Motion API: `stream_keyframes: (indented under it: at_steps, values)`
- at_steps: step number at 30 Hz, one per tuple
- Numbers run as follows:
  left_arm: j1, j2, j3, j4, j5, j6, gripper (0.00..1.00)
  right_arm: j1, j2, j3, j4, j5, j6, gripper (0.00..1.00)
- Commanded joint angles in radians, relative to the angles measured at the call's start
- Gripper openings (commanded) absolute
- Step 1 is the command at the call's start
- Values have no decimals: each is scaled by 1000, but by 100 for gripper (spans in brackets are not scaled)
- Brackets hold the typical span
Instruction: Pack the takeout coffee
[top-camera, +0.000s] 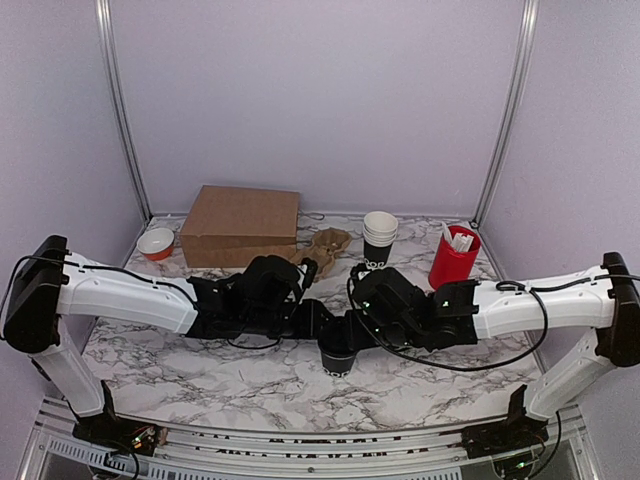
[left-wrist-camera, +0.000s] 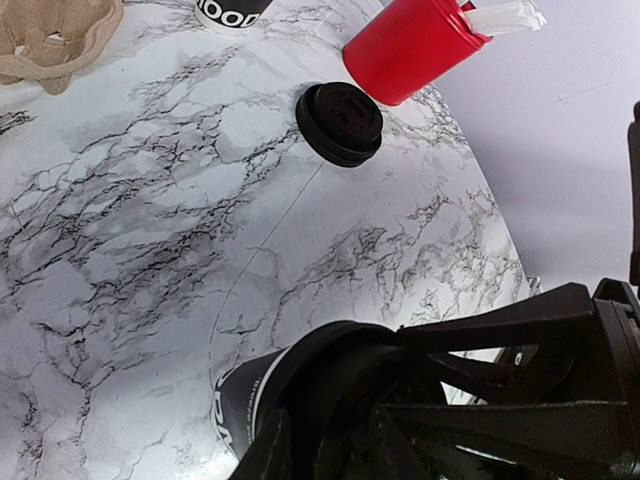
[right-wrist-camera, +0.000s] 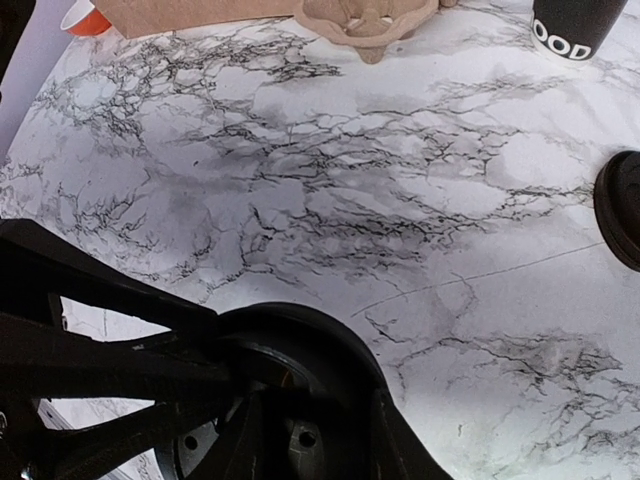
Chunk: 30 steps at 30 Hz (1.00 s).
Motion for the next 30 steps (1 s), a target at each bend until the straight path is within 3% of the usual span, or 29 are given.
stream_keyframes:
  at_steps: [1, 11, 21, 30]
  values:
    - [-22, 71, -29, -153, 4, 8, 27, 24, 51, -72, -103, -102, 29, 34]
    - [-36, 42, 0, -164, -6, 39, 28, 48, -13, -29, -132, -49, 47, 35]
    - [-34, 45, 166, -259, -49, 127, 36, 48, -67, -2, -89, 10, 66, 42]
    - [-34, 6, 215, -296, -67, 149, 43, 48, -102, 10, -98, 54, 60, 46]
